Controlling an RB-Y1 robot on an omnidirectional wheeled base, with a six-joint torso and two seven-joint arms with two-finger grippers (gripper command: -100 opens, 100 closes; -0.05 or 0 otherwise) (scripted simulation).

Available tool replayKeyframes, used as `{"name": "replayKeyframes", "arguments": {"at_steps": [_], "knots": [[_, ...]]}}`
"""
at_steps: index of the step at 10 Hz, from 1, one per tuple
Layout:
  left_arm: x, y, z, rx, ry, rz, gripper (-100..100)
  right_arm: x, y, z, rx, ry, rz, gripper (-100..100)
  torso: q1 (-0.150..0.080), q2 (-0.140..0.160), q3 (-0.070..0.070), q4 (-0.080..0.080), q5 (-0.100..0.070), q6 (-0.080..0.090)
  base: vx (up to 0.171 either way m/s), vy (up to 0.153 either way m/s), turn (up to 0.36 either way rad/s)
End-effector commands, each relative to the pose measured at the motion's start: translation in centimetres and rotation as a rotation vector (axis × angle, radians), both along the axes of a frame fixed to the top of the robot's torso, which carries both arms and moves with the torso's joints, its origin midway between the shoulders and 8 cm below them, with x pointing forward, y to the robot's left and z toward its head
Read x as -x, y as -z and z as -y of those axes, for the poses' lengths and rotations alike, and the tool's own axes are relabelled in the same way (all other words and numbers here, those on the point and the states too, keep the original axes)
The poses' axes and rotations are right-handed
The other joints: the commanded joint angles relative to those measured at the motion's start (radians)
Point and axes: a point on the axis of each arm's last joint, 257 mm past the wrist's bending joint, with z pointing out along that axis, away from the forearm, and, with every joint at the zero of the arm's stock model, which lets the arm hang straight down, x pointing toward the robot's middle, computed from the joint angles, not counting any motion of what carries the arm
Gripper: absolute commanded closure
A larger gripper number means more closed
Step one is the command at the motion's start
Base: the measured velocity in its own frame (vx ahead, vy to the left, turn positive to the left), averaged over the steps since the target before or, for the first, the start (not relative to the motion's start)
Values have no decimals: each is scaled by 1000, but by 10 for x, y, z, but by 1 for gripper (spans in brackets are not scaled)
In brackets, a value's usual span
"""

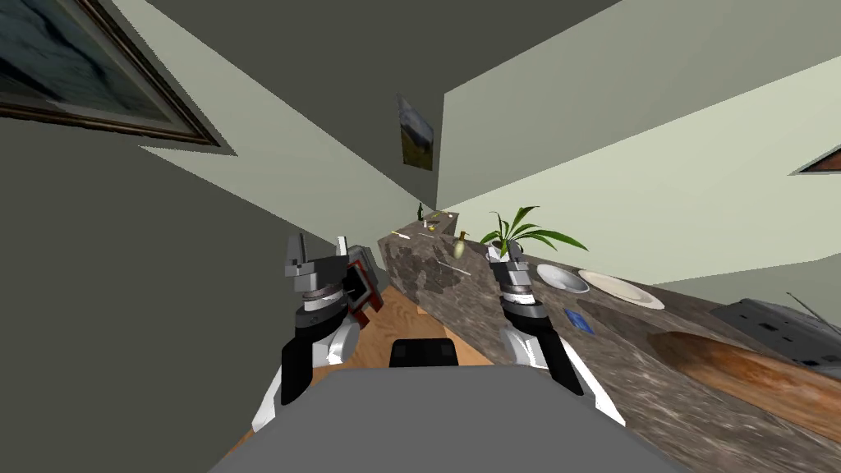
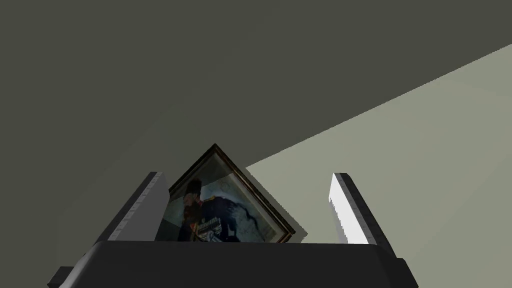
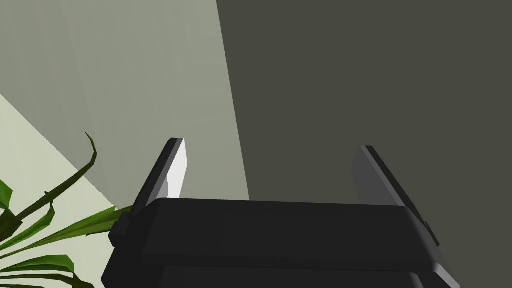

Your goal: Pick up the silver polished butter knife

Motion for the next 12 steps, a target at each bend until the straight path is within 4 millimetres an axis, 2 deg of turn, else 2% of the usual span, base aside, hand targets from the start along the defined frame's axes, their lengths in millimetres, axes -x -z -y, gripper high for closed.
{"name": "replayKeyframes", "arguments": {"at_steps": [1, 6, 10, 11, 12], "knots": [[0, 0, 0, 0, 0, 0, 0, 3, 10, 3, 44, 1, -25, -100, 0, 0, 0, 0, 0, 0, 60, -35, 322], [0, 0, 0, 0, 0, 0, 0, 15, 49, 19, 200, 23, -137, -100, -1, -2, -1, 0, 0, 0, 67, -52, 387], [0, 0, 0, 0, 0, 0, 0, 32, 95, 39, 353, 57, -279, -100, 0, -3, -2, -1, 0, 0, 80, -52, 416], [0, 0, 0, 0, 0, 0, 0, 32, 95, 39, 353, 57, -279, -100, 0, -3, -2, -1, 0, 0, 61, -50, 143], [0, 0, 0, 0, 0, 0, 0, 38, 109, 45, 396, 66, -323, -100, 1, -2, -1, -1, 0, 1, 44, -32, 307]]}}
